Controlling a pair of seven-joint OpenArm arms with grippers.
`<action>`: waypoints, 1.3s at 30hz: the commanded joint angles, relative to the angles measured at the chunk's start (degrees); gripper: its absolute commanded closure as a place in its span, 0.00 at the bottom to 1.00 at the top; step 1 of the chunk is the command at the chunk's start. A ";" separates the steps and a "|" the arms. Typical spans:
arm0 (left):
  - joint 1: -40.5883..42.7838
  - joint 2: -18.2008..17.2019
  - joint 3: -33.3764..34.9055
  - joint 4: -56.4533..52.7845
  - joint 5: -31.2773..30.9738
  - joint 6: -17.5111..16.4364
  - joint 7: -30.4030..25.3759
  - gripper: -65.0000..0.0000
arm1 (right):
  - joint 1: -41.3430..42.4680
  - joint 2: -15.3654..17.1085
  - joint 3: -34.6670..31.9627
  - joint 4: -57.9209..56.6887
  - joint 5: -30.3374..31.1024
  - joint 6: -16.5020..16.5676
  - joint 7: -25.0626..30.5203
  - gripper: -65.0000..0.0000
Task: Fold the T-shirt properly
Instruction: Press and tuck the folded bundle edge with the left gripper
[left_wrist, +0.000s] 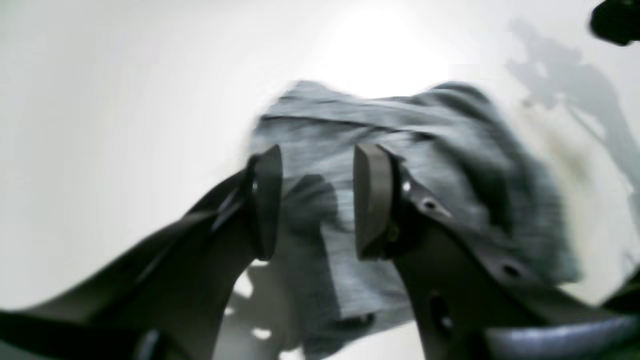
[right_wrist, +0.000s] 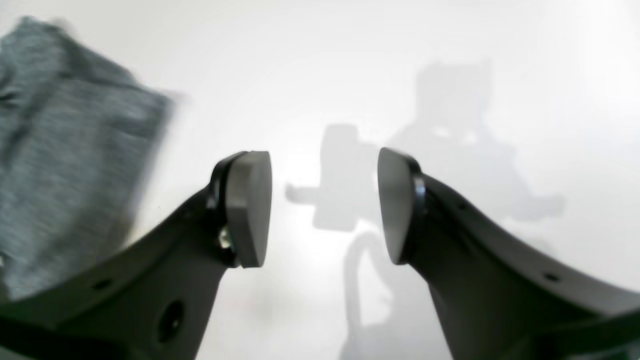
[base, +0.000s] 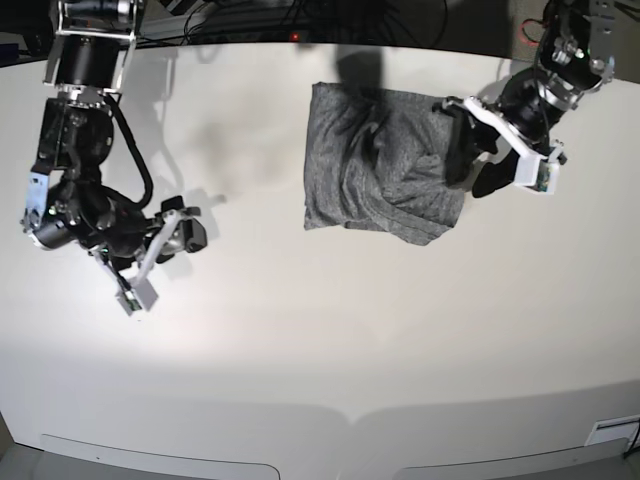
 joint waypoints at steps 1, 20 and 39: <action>-0.17 -0.42 0.79 1.14 -0.48 -0.26 -1.27 0.65 | 0.46 1.46 1.49 0.90 1.27 0.28 1.27 0.48; -7.32 -0.44 19.34 0.13 18.99 13.84 3.76 0.65 | -6.45 3.50 7.80 0.90 1.64 0.28 1.25 0.48; -7.28 -0.46 19.39 -2.89 17.88 14.69 6.34 1.00 | -6.43 3.50 7.80 0.90 1.64 0.28 2.80 0.48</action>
